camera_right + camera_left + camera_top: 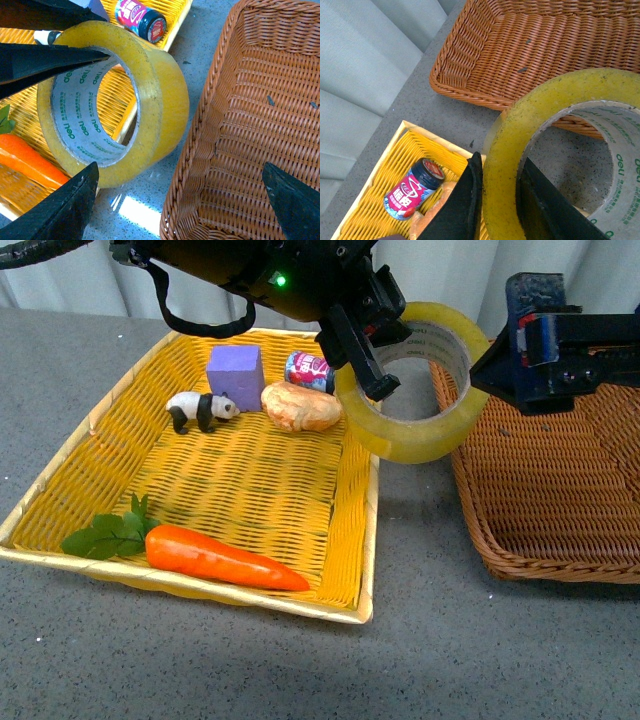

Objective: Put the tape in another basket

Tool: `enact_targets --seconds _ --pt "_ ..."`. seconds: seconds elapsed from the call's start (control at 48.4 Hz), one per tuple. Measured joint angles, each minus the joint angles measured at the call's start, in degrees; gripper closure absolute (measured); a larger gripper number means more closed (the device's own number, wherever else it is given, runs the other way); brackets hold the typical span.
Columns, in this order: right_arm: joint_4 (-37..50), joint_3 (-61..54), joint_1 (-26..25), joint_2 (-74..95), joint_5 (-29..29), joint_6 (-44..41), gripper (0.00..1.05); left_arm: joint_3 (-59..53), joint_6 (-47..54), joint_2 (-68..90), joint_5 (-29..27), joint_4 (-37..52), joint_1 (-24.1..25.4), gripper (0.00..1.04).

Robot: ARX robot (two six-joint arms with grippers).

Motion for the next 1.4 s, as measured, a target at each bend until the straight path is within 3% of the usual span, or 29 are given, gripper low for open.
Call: enact_targets --seconds 0.434,0.991,1.074,1.157,1.405 --pt "1.8 6.2 3.3 10.2 0.5 3.4 0.09 0.0 0.0 0.0 0.0 0.0 0.0 0.89" --pt "2.7 7.1 2.2 12.9 4.3 6.3 0.09 0.0 0.0 0.0 0.0 0.0 0.0 0.89" --pt "2.9 7.1 2.2 12.9 4.3 6.7 0.2 0.0 0.0 0.0 0.0 0.0 0.0 0.89" --pt "3.0 7.1 2.3 12.9 4.2 7.2 0.38 0.0 0.0 0.0 0.0 0.0 -0.1 0.89" --pt "3.0 7.1 2.6 12.9 4.7 9.7 0.72 0.0 -0.3 0.0 -0.4 0.0 -0.4 0.89"
